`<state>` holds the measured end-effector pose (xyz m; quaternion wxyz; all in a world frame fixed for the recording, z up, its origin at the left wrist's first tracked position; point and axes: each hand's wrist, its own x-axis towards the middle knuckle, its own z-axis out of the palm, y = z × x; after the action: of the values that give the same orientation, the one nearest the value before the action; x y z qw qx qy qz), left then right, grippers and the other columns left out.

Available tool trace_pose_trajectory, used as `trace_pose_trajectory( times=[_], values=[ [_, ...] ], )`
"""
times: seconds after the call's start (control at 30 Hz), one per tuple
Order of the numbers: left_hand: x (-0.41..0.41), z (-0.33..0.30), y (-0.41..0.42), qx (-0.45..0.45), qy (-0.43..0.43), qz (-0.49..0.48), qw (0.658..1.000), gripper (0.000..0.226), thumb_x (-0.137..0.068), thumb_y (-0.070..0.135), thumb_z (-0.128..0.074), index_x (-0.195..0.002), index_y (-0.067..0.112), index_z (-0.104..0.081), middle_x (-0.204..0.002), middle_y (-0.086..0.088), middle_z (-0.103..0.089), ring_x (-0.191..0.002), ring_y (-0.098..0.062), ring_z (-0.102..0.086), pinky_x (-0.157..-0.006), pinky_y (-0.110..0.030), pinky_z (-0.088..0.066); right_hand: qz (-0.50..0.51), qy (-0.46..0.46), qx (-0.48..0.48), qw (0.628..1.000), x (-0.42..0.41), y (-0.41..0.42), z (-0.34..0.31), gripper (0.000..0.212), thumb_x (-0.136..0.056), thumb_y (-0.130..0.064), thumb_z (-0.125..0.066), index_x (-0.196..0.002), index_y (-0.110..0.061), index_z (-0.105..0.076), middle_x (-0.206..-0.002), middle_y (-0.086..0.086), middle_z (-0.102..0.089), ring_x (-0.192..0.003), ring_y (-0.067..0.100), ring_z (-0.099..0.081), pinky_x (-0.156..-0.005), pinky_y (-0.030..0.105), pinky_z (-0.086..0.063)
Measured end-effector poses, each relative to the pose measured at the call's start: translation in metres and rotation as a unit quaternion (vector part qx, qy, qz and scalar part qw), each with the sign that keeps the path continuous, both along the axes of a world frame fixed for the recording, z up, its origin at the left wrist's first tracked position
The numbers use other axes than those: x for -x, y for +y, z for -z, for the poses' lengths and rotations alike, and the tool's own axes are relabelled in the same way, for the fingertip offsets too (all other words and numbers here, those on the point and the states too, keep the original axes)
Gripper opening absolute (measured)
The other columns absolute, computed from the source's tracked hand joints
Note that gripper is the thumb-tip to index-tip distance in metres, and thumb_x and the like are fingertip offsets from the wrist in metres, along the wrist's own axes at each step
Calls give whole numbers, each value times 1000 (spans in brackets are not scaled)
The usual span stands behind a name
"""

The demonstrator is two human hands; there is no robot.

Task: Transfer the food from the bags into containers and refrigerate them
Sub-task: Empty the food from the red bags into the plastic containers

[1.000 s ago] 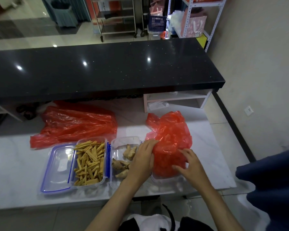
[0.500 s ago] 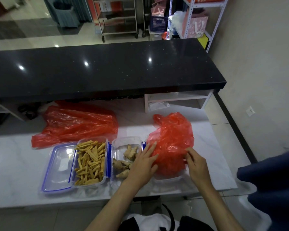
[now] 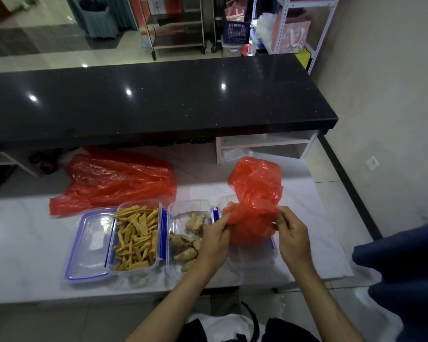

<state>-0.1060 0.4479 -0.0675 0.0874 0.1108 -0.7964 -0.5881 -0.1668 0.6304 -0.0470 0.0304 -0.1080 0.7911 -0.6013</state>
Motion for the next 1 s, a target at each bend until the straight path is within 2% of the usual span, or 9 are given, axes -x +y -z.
trace_pose_trajectory(
  times=[0.13,0.23,0.3,0.37,0.47,0.57,0.73,0.83,1.0],
  values=[
    [-2,-7,1,-54,4,-42,998,41,-106,-1,-46,-135,17,-68,-114,24,-74,-114,0,-66,-100,-20,-52,-66,9,-65,996,-5,5,16,25,-103,-37,-51,-125,-46,-59,-125,-22,-64,-118,-7,-58,-101,16,-48],
    [-3,-12,2,-68,2,-46,997,41,-107,0,-45,-132,22,-69,-111,25,-74,-109,1,-67,-95,-17,-52,-61,25,-156,986,-7,11,32,40,-94,-37,-69,-133,-35,-59,-136,-17,-50,-128,-6,-46,-107,18,-40],
    [-4,-14,3,-68,3,-40,997,42,-107,-1,-45,-130,23,-69,-109,25,-74,-108,2,-67,-93,-15,-51,-19,50,-179,982,-7,13,37,33,-92,-23,-74,-124,-24,-67,-129,-9,-54,-122,5,-51,-105,32,-50],
    [-5,-16,5,-69,2,-28,997,43,-107,-2,-44,-130,25,-68,-110,26,-74,-109,3,-67,-93,-12,-50,7,59,-154,986,-5,13,36,20,-93,-13,-72,-108,-25,-71,-117,-8,-60,-109,8,-61,-96,36,-57],
    [-6,-17,4,-75,-7,-25,997,42,-108,1,-45,-132,28,-66,-113,26,-73,-112,5,-65,-95,-12,-50,9,78,-126,989,-4,15,31,25,-93,-4,-68,-100,-28,-69,-101,-14,-66,-96,0,-65,-86,24,-59],
    [-7,-15,2,-72,-10,-36,997,33,-110,12,-46,-132,26,-68,-113,22,-72,-111,3,-65,-94,-14,-52,8,80,-111,991,-10,15,27,26,-96,-2,-64,-102,-27,-68,-97,-18,-68,-95,-4,-66,-83,14,-56],
    [-9,-19,3,-91,10,-51,994,34,-106,38,-44,-118,21,-71,-97,21,-72,-95,-4,-67,-82,-20,-55,21,69,-61,995,-14,10,22,23,-100,-8,-57,-106,-28,-67,-100,-14,-71,-96,0,-68,-83,12,-55],
    [-8,-22,4,-95,21,-50,994,37,-106,42,-43,-115,20,-71,-97,17,-72,-95,-6,-68,-83,-25,-56,32,65,-43,996,-14,6,17,22,-102,-10,-55,-105,-29,-66,-98,-13,-72,-92,4,-70,-80,16,-58],
    [-7,-14,1,-53,-35,-11,998,38,-108,50,-39,-127,31,-65,-105,10,-73,-98,-10,-69,-87,-43,-61,42,15,-71,996,-12,5,22,18,-100,-41,-51,-105,-33,-67,-95,-16,-73,-88,5,-72,-77,28,-62]
  ],
)
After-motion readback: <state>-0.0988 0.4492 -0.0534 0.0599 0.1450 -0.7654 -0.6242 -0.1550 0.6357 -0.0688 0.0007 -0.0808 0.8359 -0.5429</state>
